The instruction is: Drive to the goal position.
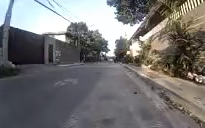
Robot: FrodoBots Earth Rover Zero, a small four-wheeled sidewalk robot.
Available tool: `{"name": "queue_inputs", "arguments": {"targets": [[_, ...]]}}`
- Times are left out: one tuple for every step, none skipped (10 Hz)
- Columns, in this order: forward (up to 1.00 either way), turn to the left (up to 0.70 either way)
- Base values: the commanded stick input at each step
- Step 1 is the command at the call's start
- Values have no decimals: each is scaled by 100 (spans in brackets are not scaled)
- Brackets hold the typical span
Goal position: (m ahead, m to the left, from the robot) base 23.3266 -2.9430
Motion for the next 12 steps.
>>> {"name": "queue_inputs", "arguments": {"targets": [[86, 0], [86, 0], [86, 0], [86, 0], [86, 0], [86, 0], [86, 0], [86, 0], [86, 0], [86, 0], [86, 0], [86, 0]]}}
